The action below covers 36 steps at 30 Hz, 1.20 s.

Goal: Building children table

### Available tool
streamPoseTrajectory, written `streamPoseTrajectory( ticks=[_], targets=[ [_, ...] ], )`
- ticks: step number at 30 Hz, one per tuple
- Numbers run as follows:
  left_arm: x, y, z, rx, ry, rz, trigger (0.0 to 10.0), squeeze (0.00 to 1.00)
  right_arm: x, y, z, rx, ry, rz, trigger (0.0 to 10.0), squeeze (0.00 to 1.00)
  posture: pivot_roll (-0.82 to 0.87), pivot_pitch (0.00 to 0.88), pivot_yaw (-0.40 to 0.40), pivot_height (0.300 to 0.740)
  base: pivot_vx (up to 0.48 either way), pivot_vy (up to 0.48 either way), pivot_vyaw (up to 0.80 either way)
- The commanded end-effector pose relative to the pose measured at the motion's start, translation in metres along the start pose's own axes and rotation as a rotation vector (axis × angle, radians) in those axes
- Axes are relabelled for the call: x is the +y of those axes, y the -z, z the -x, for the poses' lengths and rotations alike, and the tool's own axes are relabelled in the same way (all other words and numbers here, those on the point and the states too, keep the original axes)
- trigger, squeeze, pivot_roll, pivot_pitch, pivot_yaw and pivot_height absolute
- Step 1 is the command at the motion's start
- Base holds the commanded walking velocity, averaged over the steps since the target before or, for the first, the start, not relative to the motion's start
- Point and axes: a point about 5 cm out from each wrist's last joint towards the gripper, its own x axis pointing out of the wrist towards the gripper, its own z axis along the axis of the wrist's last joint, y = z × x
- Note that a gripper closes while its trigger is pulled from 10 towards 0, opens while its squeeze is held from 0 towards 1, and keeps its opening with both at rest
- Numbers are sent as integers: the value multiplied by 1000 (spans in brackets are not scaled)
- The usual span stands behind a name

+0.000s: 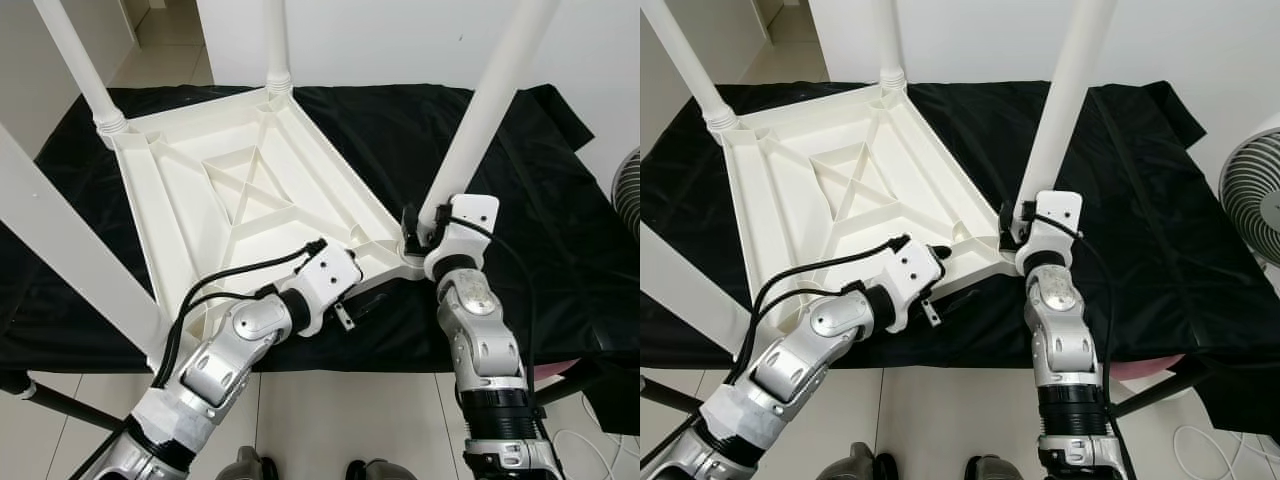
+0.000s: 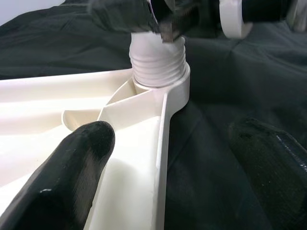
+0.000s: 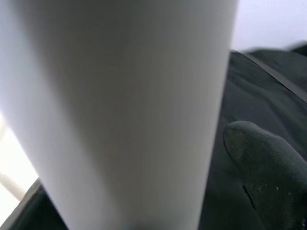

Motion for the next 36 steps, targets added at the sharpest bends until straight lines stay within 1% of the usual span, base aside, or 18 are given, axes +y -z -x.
streamPoseTrajectory(
  ticks=[1, 2, 3, 4, 6, 7, 9, 10, 18, 19, 22, 23, 24, 25, 26, 27, 28, 36],
  targets=[
    [-2, 3, 0, 12, 55, 0, 10000, 0, 4, -3, -2, -16, -64, -18, 10000, 1000, -117, 99, 42, 740, 0, 0, 0],
    [-1, 3, 0, 11, 55, -1, 10000, 0, 6, -2, -3, -1, -133, -22, 10000, 0, -124, 95, 46, 740, 0, 0, 0],
    [-1, 3, -1, 11, 55, -2, 10000, 0, 7, 0, -4, 18, -203, -28, 10000, 0, -124, 95, 46, 740, 0, 0, 0],
    [-1, 3, -1, 11, 55, -2, 10000, 0, 7, 0, -4, 18, -203, -28, 10000, 0, -124, 95, 46, 740, 0, 0, 0],
    [-1, 2, -1, 9, 56, -3, 10000, 0, 8, 2, -1, 30, -348, 25, 10000, 0, -124, 96, 47, 740, 0, 0, 0],
    [-1, 2, -2, 7, 56, -3, 10000, 0, 7, 4, 1, 49, -440, 48, 10000, 0, -125, 94, 47, 740, 0, 0, 0],
    [-1, 1, -2, 5, 57, -4, 10000, 0, 5, 7, 4, 71, -529, 64, 10000, 0, -125, 94, 47, 740, 0, 0, 0],
    [-1, 1, -2, 5, 60, -3, 10000, 0, -3, 10, 4, 105, -606, 96, 10000, 0, -124, 96, 47, 740, 0, 0, 0],
    [-4, 4, 2, 20, 89, -8, 10000, 0, -17, 20, 8, 166, -745, 142, 10000, 0, -123, 93, 45, 740, 0, 0, 0],
    [-4, 5, 3, 29, 96, -14, 10000, 0, -20, 21, 10, 174, -783, 127, 10000, 0, -119, 87, 40, 740, 0, 0, 0],
    [-3, 5, 3, 31, 97, -16, 10000, 0, -21, 21, 11, 178, -801, 125, 10000, 0, -119, 87, 40, 740, 0, 0, 0],
    [-3, 6, 4, 33, 100, -17, 10000, 0, -23, 20, 12, 176, -827, 114, 9216, 0, -119, 87, 40, 740, 0, 0, 0],
    [-3, 6, 4, 33, 100, -17, 10000, 0, -23, 20, 12, 176, -827, 114, 9216, 0, -119, 87, 40, 740, 0, 0, 0],
    [-4, 6, 4, 35, 103, -19, 10000, 0, -23, 18, 13, 173, -857, 105, 4588, 0, -119, 87, 40, 740, 0, 0, 0],
    [-5, 7, 4, 36, 109, -19, 10000, 0, -24, 17, 13, 165, -879, 102, 1608, 0, -123, 83, 43, 740, 0, 0, 0],
    [-5, 7, 4, 36, 109, -19, 10000, 0, -24, 17, 13, 165, -879, 102, 1608, 0, -123, 83, 43, 740, 0, 0, 0],
    [-6, 7, 4, 37, 115, -21, 10000, 0, -24, 15, 14, 159, -896, 96, 0, 0, -123, 83, 43, 740, 0, 0, 0],
    [-8, 7, 3, 36, 124, -20, 10000, 0, -24, 15, 16, 153, -891, 89, 0, 0, -131, 84, 45, 740, 0, 0, 0]
  ],
)
